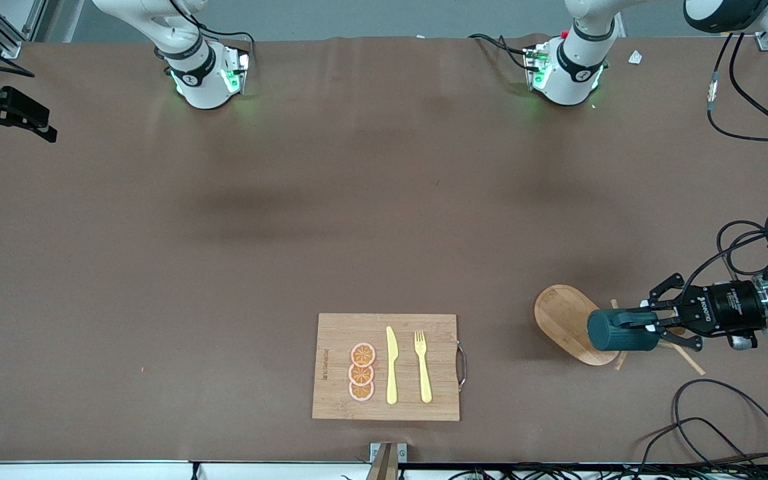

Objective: Pass cup and hang on rack
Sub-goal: 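Hang the mug handle on a rack peg and open the left gripper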

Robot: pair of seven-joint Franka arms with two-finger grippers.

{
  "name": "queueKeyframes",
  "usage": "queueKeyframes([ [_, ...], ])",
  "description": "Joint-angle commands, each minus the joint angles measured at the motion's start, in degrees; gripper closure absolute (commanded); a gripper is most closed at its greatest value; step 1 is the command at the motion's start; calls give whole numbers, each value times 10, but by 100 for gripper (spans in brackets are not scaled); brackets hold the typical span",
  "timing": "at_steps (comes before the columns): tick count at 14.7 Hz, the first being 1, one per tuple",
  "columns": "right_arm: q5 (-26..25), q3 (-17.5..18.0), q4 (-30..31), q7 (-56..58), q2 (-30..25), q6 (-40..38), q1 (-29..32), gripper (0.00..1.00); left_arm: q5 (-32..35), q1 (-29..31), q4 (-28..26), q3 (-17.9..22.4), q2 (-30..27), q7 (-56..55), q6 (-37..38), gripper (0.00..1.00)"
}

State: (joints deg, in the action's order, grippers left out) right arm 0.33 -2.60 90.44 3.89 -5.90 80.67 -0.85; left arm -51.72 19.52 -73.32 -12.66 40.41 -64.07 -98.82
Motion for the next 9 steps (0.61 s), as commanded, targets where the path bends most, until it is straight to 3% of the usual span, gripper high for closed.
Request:
queueKeyframes([
  [1,-6,-2,0,4,-2,-2,-3,0,-14,6,1,-5,0,11,7,29],
  [2,-6,-2,0,4,-2,-2,-3,0,-14,5,3,-6,0,9,7,11],
  [3,-6,-2,0,4,-2,-2,-3,0,-13,5,4,-7,-2,9,7,0],
  [9,-6,-2,0,6,-2,-2,-3,0,13,-4,7,-19,-61,4,28,0],
])
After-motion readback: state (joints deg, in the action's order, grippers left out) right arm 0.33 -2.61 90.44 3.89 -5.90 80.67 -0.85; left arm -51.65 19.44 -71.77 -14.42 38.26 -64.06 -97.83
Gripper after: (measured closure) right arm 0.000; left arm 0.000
